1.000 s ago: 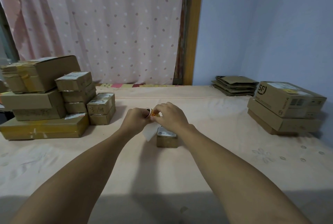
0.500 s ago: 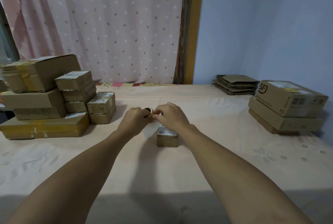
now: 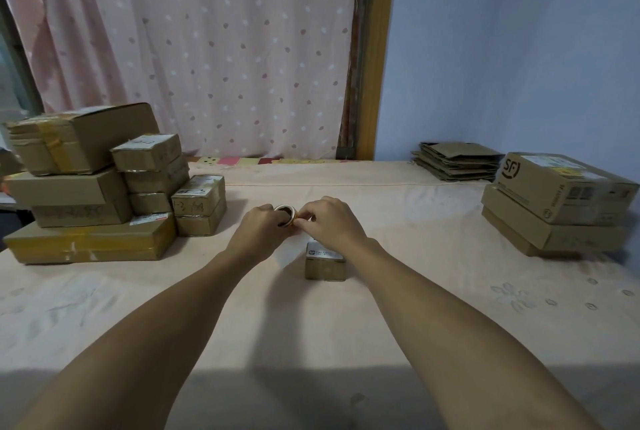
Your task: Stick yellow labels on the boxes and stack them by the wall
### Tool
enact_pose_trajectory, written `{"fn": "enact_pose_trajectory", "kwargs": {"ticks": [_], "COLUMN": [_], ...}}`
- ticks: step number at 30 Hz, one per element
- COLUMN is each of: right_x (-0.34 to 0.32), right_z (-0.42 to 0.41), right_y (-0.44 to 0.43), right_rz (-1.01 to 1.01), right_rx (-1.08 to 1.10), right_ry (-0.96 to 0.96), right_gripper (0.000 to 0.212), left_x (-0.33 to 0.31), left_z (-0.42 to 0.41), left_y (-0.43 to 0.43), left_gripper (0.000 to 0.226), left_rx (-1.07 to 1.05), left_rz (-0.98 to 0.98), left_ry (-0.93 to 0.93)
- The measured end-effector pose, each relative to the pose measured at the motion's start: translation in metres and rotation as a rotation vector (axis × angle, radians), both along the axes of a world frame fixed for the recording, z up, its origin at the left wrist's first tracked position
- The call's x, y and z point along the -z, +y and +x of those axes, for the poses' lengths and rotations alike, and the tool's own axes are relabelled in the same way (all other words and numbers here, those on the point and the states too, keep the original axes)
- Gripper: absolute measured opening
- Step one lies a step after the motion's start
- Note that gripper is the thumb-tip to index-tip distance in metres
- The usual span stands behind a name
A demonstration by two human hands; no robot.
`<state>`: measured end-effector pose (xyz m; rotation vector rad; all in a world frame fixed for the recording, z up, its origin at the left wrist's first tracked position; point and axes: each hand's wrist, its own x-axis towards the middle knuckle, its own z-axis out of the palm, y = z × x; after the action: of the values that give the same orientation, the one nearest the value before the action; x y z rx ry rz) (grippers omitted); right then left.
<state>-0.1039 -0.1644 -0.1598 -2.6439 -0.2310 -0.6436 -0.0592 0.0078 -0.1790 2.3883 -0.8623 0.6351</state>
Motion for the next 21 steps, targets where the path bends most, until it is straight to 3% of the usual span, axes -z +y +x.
{"fn": "enact_pose_trajectory", "kwargs": {"ticks": [15, 21], "right_x": [-0.005, -0.004], "right_z": [0.0, -0.004], "right_y": [0.0, -0.008], "right_rz": [0.02, 0.299], "right_rx": [0.005, 0.116], "right_ry": [0.0, 0.05], "right_gripper": [0.024, 0.02], "left_x": [-0.005, 0.001], "left_z": [-0.001, 0.007], "left_y": [0.004, 0.009], "left_gripper": [0.026, 0.042], "left_rx": [-0.044, -0.037], "left_rz": [-0.094, -0.094], "left_ry": [0.131, 0.192]}}
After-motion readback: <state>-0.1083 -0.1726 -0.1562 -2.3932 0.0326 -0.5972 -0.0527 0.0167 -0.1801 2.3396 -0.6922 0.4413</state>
